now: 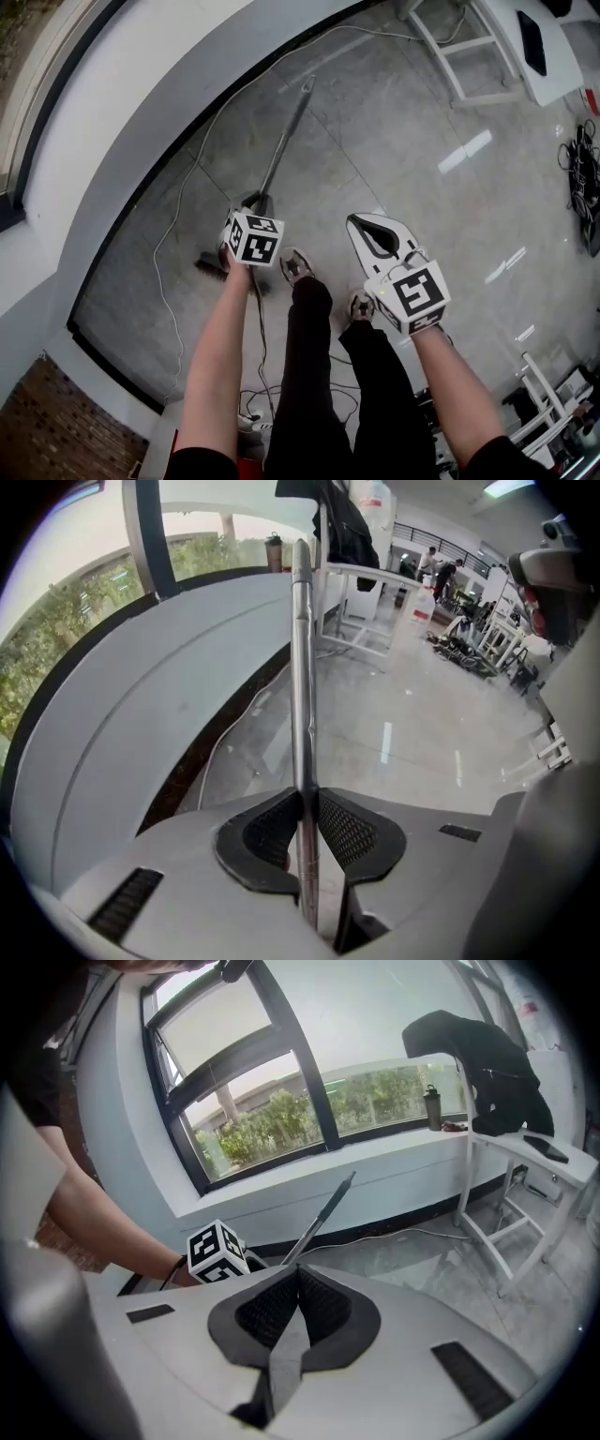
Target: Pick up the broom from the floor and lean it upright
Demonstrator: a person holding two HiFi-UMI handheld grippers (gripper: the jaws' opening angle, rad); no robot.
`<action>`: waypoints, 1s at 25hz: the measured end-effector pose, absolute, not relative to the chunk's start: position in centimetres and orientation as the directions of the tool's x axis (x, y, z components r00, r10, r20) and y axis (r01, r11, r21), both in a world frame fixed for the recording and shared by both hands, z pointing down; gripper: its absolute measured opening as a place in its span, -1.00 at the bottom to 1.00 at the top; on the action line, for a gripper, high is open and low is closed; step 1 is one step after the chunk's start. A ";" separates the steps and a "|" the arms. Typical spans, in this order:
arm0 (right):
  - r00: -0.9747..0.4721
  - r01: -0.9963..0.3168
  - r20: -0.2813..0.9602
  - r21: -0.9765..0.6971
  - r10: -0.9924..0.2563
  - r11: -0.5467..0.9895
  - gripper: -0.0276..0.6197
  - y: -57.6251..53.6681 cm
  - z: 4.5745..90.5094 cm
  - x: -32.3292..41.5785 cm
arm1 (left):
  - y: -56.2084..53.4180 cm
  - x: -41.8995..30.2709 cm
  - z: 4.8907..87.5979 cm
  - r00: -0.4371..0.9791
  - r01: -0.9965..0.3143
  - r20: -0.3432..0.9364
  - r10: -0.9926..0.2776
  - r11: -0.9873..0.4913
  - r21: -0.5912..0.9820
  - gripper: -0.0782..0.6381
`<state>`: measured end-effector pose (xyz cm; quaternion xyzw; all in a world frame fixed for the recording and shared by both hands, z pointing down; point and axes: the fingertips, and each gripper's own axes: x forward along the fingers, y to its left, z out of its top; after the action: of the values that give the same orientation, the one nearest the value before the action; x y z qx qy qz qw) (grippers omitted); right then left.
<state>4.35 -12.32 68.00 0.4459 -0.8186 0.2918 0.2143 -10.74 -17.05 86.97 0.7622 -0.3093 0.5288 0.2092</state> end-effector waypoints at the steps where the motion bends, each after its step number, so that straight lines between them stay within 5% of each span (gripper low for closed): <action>1: -0.502 -0.860 0.618 -0.284 -0.606 0.423 -0.89 -12.2 67.2 4.6 | -17.1 -10.2 86.1 0.262 -0.683 0.933 -0.246 -0.730 -0.001 -0.57; 25: -0.526 -0.828 0.579 -0.184 -0.622 0.529 -0.89 -11.0 57.3 8.9 | -20.9 -3.4 68.4 0.349 -0.761 0.735 -0.581 -0.633 -0.139 -0.56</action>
<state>8.89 -10.99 57.34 0.4296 -0.8441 0.2253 0.2286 -3.44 -20.89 68.44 0.8134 -0.4126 0.3938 0.1144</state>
